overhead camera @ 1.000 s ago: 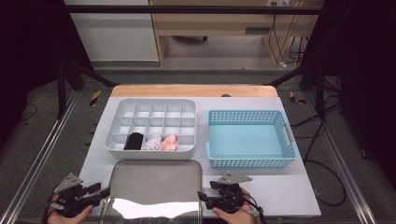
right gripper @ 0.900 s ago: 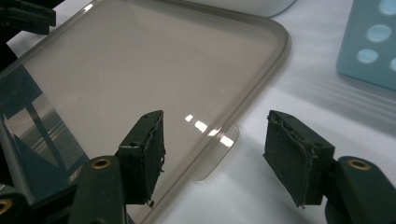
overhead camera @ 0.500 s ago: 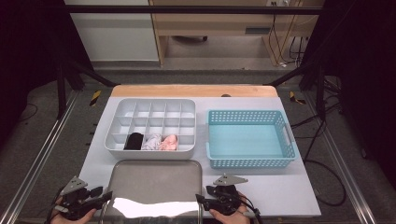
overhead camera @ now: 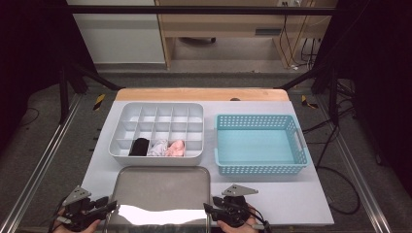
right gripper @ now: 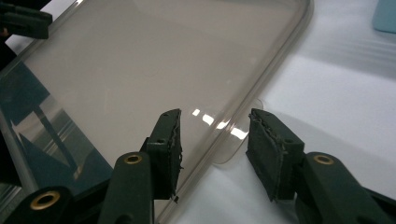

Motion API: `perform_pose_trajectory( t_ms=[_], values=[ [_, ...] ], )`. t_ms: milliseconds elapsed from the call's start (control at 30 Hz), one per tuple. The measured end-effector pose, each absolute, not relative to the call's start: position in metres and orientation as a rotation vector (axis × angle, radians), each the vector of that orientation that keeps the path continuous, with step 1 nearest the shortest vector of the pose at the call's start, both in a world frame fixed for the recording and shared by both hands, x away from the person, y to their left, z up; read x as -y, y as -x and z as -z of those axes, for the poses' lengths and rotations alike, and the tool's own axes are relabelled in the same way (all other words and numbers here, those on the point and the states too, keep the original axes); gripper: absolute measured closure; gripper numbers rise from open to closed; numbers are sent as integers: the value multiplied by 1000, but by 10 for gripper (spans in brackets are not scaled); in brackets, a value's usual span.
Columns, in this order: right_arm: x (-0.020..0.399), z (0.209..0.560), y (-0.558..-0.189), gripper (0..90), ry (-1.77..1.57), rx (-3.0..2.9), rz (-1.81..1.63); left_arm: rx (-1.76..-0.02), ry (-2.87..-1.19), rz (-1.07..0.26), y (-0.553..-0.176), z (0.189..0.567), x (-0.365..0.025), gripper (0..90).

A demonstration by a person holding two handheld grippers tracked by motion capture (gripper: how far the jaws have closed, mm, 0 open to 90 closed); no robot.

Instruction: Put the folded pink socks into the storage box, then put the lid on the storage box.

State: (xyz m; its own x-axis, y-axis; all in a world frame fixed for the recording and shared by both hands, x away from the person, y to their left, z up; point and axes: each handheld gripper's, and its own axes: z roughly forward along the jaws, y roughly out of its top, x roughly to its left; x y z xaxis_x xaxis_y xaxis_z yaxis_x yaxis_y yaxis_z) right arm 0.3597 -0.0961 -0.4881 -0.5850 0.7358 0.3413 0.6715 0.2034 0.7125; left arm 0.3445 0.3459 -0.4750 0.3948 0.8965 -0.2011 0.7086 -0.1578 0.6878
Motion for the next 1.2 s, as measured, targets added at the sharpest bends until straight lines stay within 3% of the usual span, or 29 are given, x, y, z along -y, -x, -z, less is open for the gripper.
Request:
perform_pose_trajectory(
  t_ms=[933, 1200],
  values=[
    [92, 489, -365, 515, -1552, -2279, -1387, -1371, -1934, -341, -344, 475, -347, 566],
    [98, 491, -359, 550, -1548, -2289, -1428, -1375, -1931, -349, -343, 475, -346, 573]
  ],
)
